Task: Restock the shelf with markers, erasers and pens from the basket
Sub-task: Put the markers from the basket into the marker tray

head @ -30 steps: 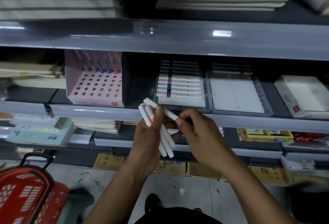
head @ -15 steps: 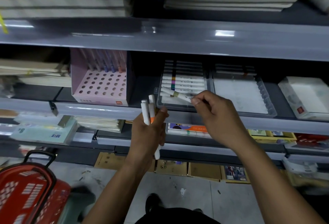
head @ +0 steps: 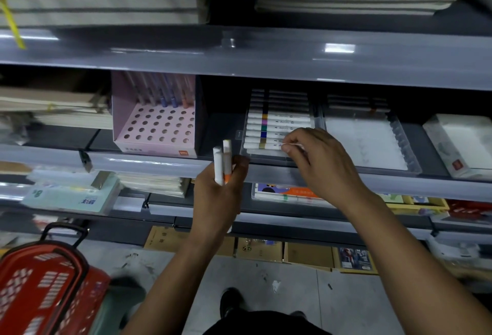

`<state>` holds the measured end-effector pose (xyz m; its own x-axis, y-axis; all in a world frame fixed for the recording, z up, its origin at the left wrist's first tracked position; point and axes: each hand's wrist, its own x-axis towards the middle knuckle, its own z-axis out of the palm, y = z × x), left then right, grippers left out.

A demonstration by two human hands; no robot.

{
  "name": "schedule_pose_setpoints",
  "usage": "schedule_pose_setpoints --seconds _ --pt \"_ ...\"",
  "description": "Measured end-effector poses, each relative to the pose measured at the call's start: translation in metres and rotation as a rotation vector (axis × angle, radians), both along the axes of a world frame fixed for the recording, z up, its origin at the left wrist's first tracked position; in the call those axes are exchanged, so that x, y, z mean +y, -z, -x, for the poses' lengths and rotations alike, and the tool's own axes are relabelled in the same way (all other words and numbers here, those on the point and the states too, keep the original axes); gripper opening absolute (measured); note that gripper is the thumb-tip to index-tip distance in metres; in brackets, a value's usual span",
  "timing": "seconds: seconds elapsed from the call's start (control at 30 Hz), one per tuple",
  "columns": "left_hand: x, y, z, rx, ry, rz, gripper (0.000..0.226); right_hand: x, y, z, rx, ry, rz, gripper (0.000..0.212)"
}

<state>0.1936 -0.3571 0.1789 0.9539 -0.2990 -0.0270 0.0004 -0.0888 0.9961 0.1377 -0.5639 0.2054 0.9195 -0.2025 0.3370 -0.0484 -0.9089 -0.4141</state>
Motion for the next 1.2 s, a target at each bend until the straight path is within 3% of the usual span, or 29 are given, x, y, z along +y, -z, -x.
schedule_pose_setpoints --seconds 0.17,0.53,0.87,1.03,1.1,1.2 --pt "-0.003 0.005 -0.009 -0.177 0.002 -0.139 0.029 -0.001 0.007 -0.007 -0.132 0.047 0.103 0.021" --pt "-0.003 0.017 -0.016 -0.201 0.000 -0.150 0.016 0.000 0.011 -0.012 -0.232 -0.008 0.124 0.011" --pt "-0.005 0.018 -0.013 -0.214 -0.008 -0.149 0.030 0.012 -0.012 -0.018 0.039 -0.029 0.168 0.009" --pt "-0.006 0.017 -0.015 -0.158 -0.018 -0.130 0.038 0.011 -0.019 -0.019 0.117 -0.013 0.146 0.017" --pt "-0.005 0.014 -0.014 -0.032 -0.010 -0.058 0.035 0.014 -0.018 -0.015 0.097 -0.001 0.146 0.019" --pt "-0.004 0.008 -0.012 0.269 0.038 0.232 0.035 0.027 -0.009 -0.004 -0.035 0.019 0.074 0.018"
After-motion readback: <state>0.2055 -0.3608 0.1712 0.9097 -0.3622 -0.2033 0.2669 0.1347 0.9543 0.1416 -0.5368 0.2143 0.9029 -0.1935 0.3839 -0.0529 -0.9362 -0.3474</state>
